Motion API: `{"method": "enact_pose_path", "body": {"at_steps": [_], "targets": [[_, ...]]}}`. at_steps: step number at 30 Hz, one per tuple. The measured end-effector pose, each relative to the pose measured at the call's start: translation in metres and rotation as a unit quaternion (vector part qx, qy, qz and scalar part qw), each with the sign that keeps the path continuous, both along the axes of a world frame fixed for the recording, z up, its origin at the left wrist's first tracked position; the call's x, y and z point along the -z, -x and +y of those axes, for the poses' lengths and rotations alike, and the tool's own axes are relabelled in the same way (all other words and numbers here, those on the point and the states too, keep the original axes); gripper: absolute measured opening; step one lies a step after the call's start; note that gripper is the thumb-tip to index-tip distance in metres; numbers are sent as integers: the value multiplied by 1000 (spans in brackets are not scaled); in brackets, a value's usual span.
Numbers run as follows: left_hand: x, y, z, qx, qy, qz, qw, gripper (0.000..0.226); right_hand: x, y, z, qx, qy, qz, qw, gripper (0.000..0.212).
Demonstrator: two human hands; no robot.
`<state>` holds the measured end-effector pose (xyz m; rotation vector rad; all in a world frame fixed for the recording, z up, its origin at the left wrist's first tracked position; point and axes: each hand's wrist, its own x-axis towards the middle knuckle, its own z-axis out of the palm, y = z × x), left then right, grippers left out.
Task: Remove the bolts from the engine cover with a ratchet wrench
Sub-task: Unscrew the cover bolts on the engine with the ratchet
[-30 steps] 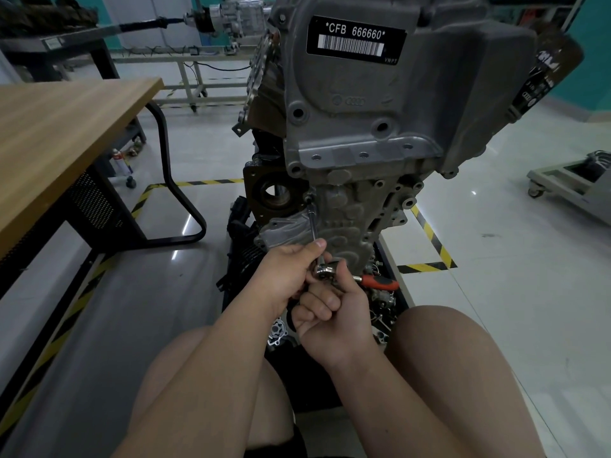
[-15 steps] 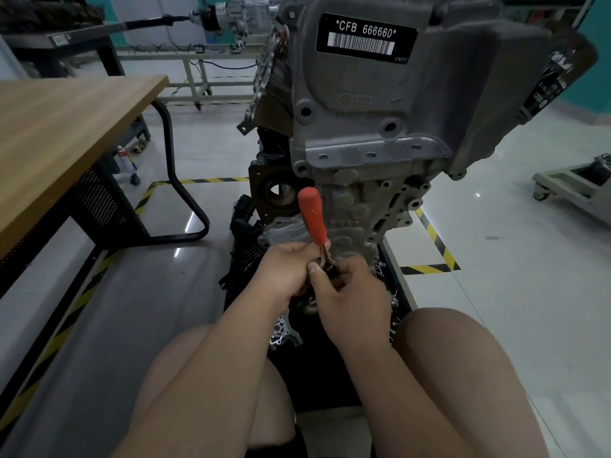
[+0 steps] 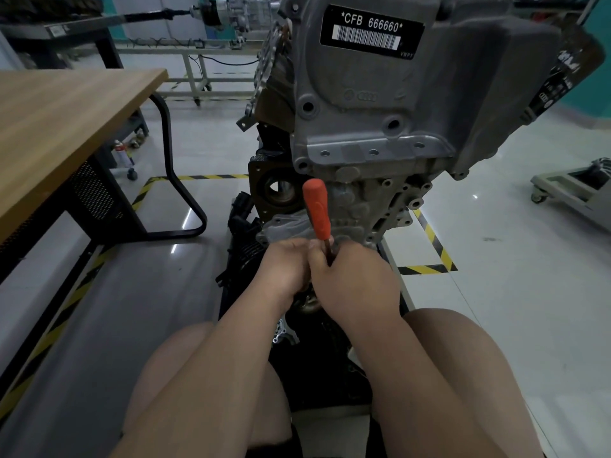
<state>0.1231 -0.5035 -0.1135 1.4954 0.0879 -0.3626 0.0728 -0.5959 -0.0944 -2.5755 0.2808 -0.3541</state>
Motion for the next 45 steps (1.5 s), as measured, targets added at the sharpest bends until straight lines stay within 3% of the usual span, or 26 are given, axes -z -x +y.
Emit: {"method": "enact_pose_path", "body": {"at_steps": [3, 6, 11, 17, 20, 23, 25, 28, 31, 33, 41, 45], "targets": [[0, 0, -2, -12, 9, 2, 1000, 22, 2, 2, 2, -3, 34, 2, 999, 34], [3, -1, -2, -16, 10, 3, 1000, 27, 0, 0, 2, -8, 5, 23, 1000, 34], [2, 0, 3, -22, 0, -4, 1000, 28, 4, -5, 0, -8, -248, 52, 967, 46], [1, -3, 4, -28, -23, -3, 999, 36, 6, -4, -1, 1, -394, 77, 916, 42], [-1, -5, 4, -39, -21, 26, 999, 36, 4, -1, -1, -8, -375, 81, 923, 44], [-2, -10, 9, -64, 38, 99, 992, 34, 3, 5, -5, -17, -219, 59, 974, 50], [-2, -11, 15, -78, 111, 148, 980, 26, 5, 12, -11, -21, -174, 64, 982, 51], [0, -13, 20, -97, 185, 182, 961, 22, 8, 26, -19, -22, -242, 98, 965, 53], [3, -16, 21, -106, 199, 193, 955, 22, 11, 34, -22, -8, -381, 116, 917, 47], [5, -19, 25, -110, 208, 203, 951, 22, 12, 35, -22, -8, -423, 114, 899, 48], [4, -21, 27, -120, 297, 251, 913, 18, 11, 39, -20, -19, -489, 119, 864, 47], [0, -20, 27, -143, 340, 246, 897, 20, 6, 42, -22, -61, -474, 113, 871, 44]]}}
